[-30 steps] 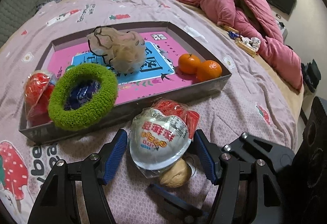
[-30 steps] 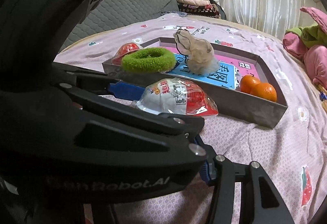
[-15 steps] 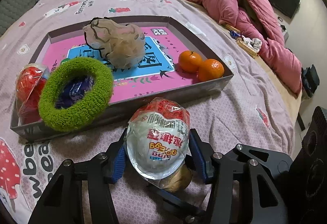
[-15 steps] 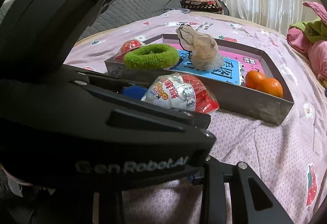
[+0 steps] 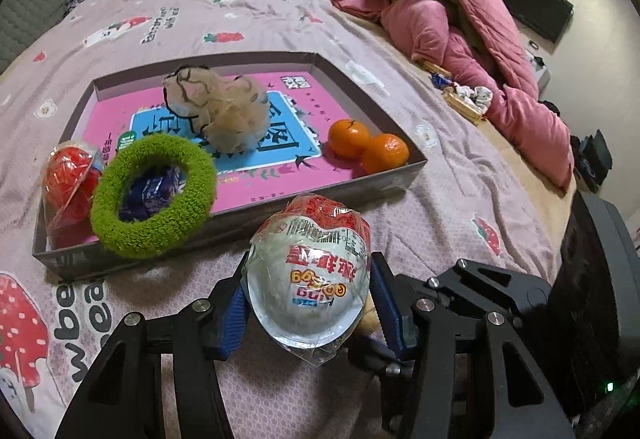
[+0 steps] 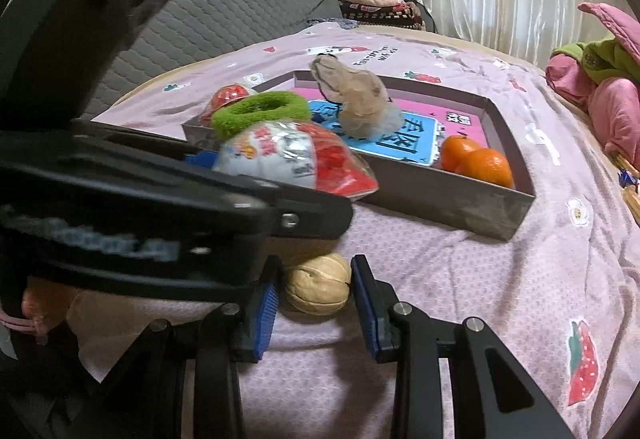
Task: Organize objects
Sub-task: 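Grasp the walnut with the right gripper while the left holds the egg toy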
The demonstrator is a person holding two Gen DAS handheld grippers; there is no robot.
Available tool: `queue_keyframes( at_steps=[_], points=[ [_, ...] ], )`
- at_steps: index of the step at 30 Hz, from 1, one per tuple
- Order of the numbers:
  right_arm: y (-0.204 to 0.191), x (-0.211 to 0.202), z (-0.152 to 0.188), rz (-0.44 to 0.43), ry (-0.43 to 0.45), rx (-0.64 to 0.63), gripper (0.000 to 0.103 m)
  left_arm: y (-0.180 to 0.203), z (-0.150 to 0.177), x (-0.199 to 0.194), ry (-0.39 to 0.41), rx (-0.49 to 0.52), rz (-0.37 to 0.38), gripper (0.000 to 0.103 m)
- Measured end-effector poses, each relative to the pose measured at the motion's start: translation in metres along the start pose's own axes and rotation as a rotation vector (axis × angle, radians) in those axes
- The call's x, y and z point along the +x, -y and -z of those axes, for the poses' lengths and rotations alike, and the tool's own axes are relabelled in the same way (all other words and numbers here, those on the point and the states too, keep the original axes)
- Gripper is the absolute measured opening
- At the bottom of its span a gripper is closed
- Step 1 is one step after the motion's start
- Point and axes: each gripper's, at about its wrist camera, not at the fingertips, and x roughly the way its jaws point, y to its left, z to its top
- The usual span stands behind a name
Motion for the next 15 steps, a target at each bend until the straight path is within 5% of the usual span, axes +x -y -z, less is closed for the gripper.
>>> queue_keyframes(
  at_steps=[15],
  points=[
    [0.03,-0.015,-0.005,0.055,0.04,0.069,0.036,-0.001,-0.002,-0.023,0.063,0.012,-0.001,0.056]
  ],
)
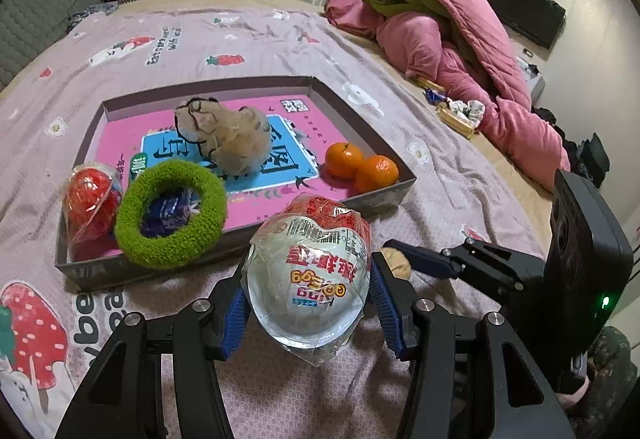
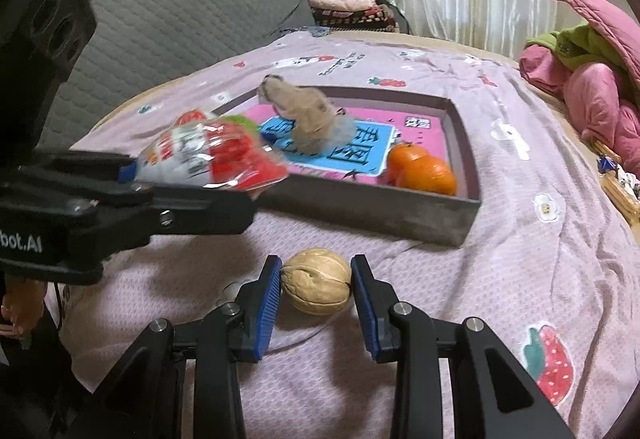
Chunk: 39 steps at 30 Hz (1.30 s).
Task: Organize objects
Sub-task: 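Grasp the walnut with the right gripper while the left holds the egg toy, then carry the egg toy and walnut over the tray with both grippers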
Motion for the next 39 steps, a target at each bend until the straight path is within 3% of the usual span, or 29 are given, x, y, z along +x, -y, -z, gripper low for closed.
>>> queue_keyframes(
  at_steps=[10,23,39],
  points=[
    [0.007,-0.011,-0.014,0.064,0.065,0.004,0.036,0.001,-0.005,-0.011,0.048,0.014,-0.018,0.056],
    [0.005,-0.019,-0.03,0.08,0.125,0.001,0.036,-0.003,-0.011,-0.024,0.09,0.014,-0.035,0.056],
    [-0.005,-0.02,-0.059,0.095,0.208,-0.003,0.036,-0.036,-0.036,-0.05,0.182,-0.033,-0.139,0.056]
  ],
)
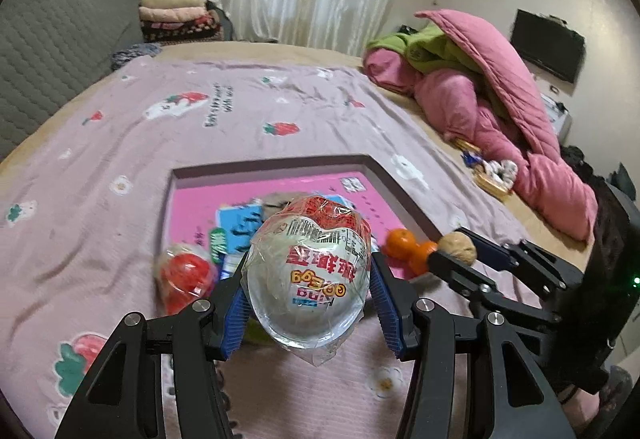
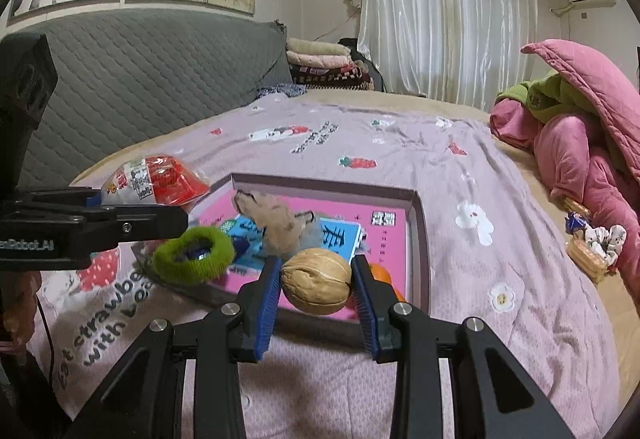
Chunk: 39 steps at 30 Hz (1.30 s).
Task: Organize objects
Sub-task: 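Carry the egg toy and walnut over the tray with both grippers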
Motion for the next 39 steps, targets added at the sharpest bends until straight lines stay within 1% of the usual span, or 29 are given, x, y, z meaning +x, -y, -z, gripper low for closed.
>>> queue_keyframes(
  at_steps=[6,11,16,22,27,39],
  points=[
    [-0.004,0.004,-0.007,0.009,0.018,-0.008,0.036,-0.021,-0.008,-0.007,0.022,-0.033,-0.031,0.056],
    [-0.005,0.01,-0.009,0.006,0.013,0.003,0.036,-0.031,-0.009,-0.006,0.018,-0.045,-0.053,0.056],
    [-0.008,0.017,-0.008,0.01,-0.004,-0.008,0.036,-0.04,-0.003,0.003,-0.012,-0.061,-0.077,0.056],
    [-0.01,0.023,-0.005,0.003,-0.025,-0.01,0.036,-0.049,0.006,0.018,-0.056,-0.093,-0.082,0.056],
    [-0.016,0.03,-0.001,0.0,-0.045,-0.024,0.036,-0.046,0.013,0.029,-0.086,-0.096,-0.076,0.056],
    [-0.027,0.048,0.006,0.001,-0.096,-0.046,0.036,-0.03,0.022,0.054,-0.11,-0.057,-0.072,0.054]
  ],
)
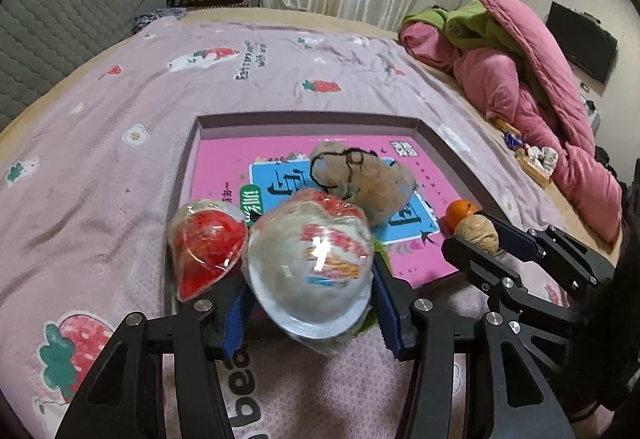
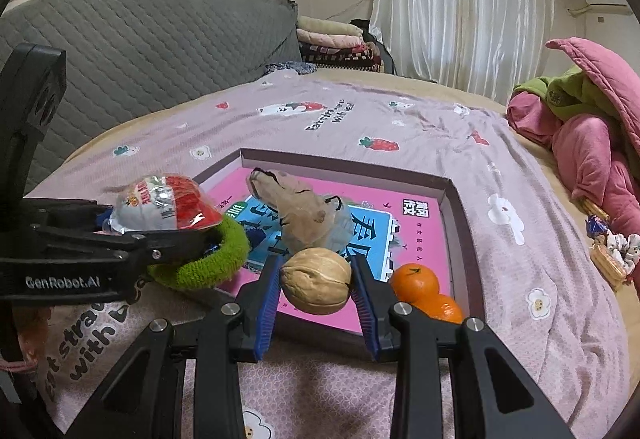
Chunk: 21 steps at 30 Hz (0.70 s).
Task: Organize objects
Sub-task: 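Carry the egg toy and walnut over the tray with both grippers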
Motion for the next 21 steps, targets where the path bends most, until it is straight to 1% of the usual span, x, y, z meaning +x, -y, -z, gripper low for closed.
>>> queue_keyframes(
  at_steps=[3,5,21],
  points=[
    [0.0,0.004,0.0,0.003,-0.01,-0.002,0.036,0.001,-0.001,0.006,-0.002,0.004,-0.012,0.053],
    [0.0,0.006,0.0,0.004,-0.015,-0.001,0.036,0.0,-0.004,0.008,-0.001,-0.006,-0.003,0.053],
    [0.005,0.022,-0.001,0.012,-0.048,0.016,0.036,-0.003,-0.011,0.025,-0.013,-0.04,-0.011,0.051]
  ],
)
